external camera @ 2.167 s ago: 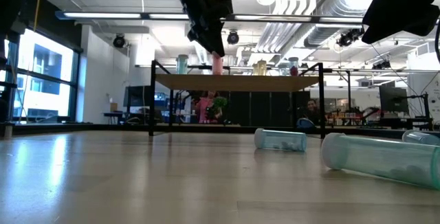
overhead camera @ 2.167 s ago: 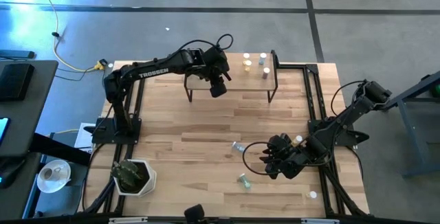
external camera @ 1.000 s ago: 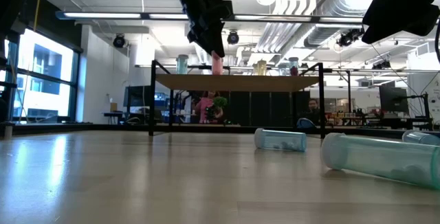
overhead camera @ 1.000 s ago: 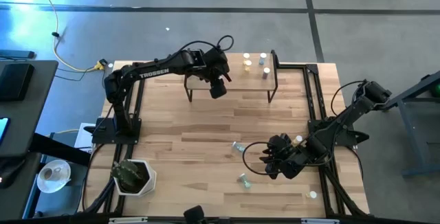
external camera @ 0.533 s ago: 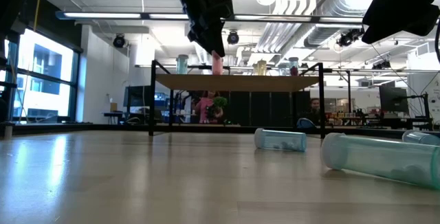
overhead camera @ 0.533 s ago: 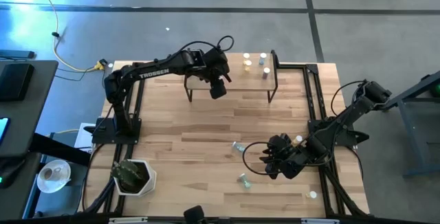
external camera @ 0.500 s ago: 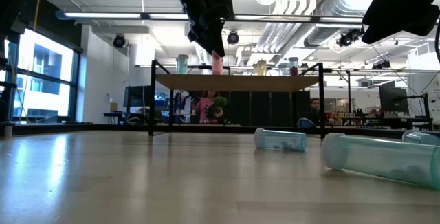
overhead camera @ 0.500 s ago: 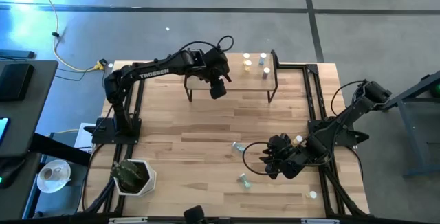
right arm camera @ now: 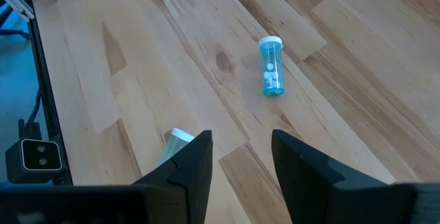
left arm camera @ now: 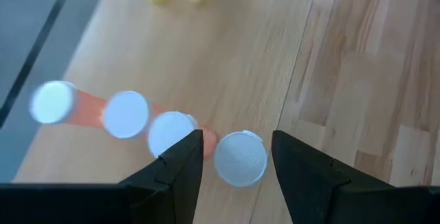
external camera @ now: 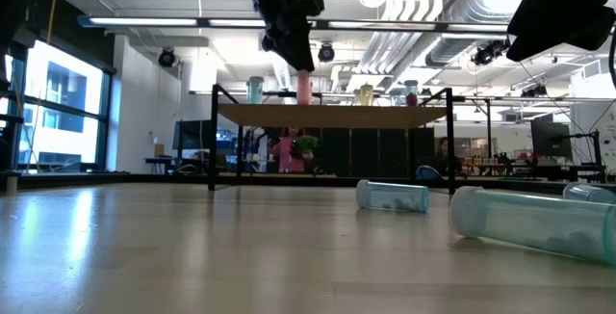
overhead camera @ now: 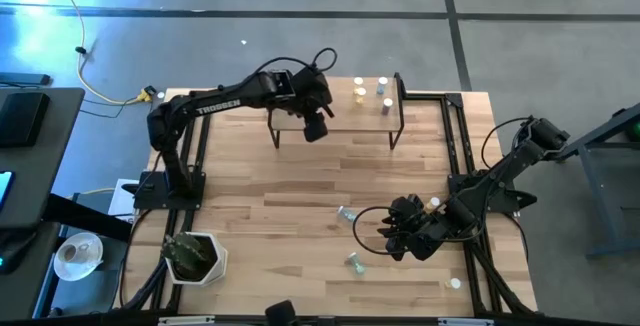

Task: Pick and place medicine bottles onto shelf by color
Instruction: Align the yellow pill bottle with the yellow pill bottle

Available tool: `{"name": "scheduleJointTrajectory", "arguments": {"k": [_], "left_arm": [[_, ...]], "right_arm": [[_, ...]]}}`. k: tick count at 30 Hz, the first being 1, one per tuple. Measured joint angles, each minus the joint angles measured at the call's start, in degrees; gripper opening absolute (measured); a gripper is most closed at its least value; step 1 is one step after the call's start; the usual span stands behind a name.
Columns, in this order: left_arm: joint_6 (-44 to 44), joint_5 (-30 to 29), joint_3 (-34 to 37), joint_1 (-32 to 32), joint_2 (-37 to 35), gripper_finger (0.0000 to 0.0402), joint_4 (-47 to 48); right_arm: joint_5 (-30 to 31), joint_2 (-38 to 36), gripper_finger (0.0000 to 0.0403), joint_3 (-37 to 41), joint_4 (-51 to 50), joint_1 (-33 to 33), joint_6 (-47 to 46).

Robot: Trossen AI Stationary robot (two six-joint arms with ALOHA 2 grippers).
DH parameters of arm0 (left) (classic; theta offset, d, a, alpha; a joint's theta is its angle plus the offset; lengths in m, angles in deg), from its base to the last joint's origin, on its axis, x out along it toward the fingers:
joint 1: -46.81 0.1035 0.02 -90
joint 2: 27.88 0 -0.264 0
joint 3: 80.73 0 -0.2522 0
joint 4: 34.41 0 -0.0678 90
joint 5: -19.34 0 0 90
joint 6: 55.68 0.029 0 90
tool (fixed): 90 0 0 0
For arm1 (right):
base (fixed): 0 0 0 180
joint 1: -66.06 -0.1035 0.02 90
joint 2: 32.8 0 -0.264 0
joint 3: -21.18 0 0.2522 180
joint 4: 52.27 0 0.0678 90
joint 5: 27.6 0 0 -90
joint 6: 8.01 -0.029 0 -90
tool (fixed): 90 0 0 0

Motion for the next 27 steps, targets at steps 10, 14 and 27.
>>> {"name": "scheduleJointTrajectory", "arguments": {"k": [10,14,27], "left_arm": [[0.6,-2.7,0.0,-0.7,-6.0,0.0161,0.0],[0.6,-2.7,0.0,-2.4,-10.1,0.0161,0.5],[-3.5,-1.2,10.0,-13.0,-25.1,0.0161,-1.8]], "right_arm": [[-0.1,0.0,0.0142,0.0,0.0,0.0,0.0],[-2.1,0.0,0.0142,0.0,0.0,0.0,-0.2],[-6.4,0.0,0.0142,0.0,-0.3,-2.5,-6.3]]}}
